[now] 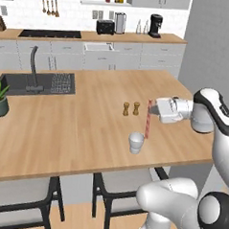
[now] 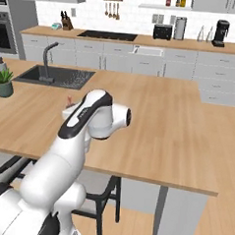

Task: Take a straw from the drawer in front and place it inside the glass cup on the dining counter.

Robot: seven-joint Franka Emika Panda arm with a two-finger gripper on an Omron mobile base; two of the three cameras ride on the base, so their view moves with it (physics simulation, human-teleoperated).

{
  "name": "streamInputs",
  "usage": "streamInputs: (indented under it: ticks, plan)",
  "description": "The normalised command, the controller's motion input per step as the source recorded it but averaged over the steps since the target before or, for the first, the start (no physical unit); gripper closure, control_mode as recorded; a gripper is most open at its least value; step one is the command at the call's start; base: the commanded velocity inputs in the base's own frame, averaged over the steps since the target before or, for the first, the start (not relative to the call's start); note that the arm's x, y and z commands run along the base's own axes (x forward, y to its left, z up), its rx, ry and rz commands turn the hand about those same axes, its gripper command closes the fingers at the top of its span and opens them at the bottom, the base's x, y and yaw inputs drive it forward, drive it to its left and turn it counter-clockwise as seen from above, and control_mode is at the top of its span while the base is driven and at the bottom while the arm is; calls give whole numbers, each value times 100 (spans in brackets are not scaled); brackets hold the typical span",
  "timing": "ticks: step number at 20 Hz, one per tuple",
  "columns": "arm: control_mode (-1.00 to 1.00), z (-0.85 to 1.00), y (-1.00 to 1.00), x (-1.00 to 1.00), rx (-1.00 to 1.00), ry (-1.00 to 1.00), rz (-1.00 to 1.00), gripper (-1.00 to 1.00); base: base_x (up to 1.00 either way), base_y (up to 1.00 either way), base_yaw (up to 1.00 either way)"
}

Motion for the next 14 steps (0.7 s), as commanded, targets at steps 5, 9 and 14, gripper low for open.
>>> streamInputs:
  ticks: [5,9,14]
  plan:
    - [-100,-24,0,32,0,0,0,100,0,0,0]
    - [-100,-26,0,38,0,0,0,100,0,0,0]
    - [-100,-26,0,39,0,0,0,100,0,0,0]
